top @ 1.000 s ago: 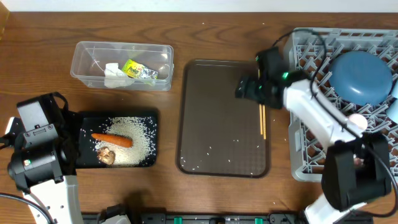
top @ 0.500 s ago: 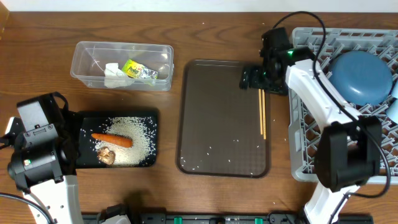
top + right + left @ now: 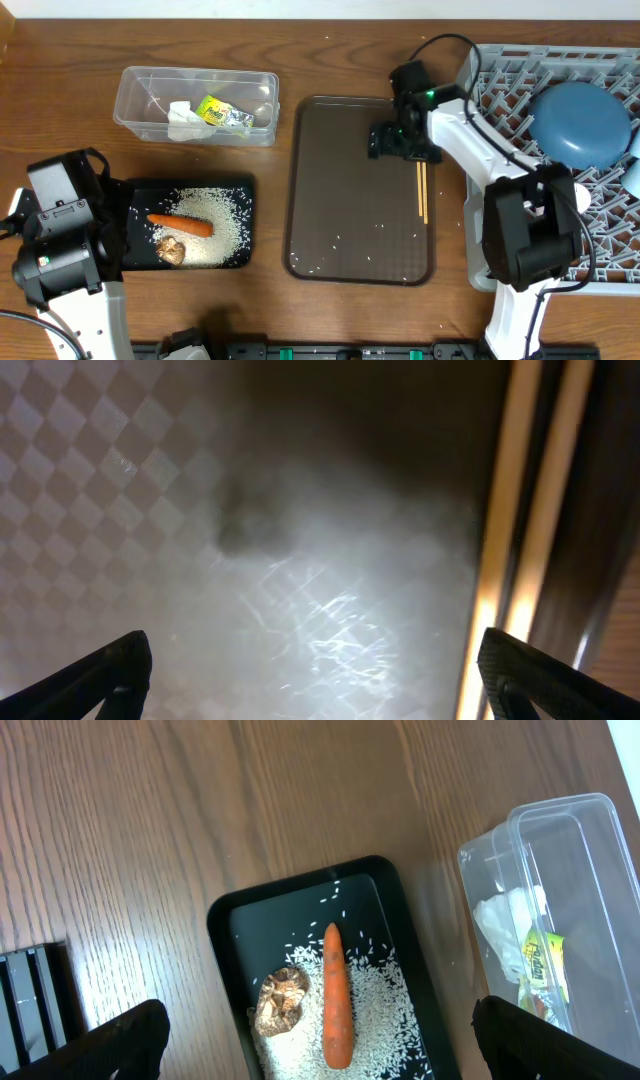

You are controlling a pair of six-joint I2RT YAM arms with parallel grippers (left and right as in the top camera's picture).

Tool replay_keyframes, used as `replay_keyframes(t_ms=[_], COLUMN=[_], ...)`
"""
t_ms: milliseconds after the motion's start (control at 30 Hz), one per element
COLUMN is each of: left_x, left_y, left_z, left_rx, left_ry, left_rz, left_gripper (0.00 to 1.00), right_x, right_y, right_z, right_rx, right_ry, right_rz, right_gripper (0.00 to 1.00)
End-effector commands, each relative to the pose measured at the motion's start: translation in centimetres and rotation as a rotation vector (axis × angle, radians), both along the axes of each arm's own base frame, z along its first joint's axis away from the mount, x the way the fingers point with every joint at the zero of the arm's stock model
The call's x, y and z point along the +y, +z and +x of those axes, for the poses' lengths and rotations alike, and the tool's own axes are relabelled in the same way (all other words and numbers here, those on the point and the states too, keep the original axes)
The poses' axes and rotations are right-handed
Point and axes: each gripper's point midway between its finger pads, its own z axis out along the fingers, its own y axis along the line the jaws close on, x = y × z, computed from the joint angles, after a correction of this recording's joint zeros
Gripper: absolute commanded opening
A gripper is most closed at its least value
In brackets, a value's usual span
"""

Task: Sort waste into correct bins and load items into the dishwasher rack
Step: 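Lower the right gripper and close it on one chopstick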

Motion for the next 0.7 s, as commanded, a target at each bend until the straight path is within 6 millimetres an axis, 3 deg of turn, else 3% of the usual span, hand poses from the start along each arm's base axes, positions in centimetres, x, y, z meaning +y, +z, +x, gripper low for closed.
replay_keyframes(t_ms=[0,433,667], left_x=[0.5,0.5,0.5], left_y=[0.1,0.1,0.1], left_z=[-0.3,-0.3,-0.3], left_rx=[0.013,0.013,0.013], left_ry=[0.015,0.015,0.015], left_rz=[0.022,0.022,0.022], left_gripper=[0.98,0.98,0.98], right_x=[-0.8,-1.5,-1.5], right_y=[0.3,0.1,-1.9], right_z=[0.5,0.2,-0.1], right_rx=[-0.030,-0.017,0.022], right_ry=[-0.053,-0.015,-0.010], right_rz=[-0.070,-0.107,-0.119], right_gripper=[0.99,0.99,0.99])
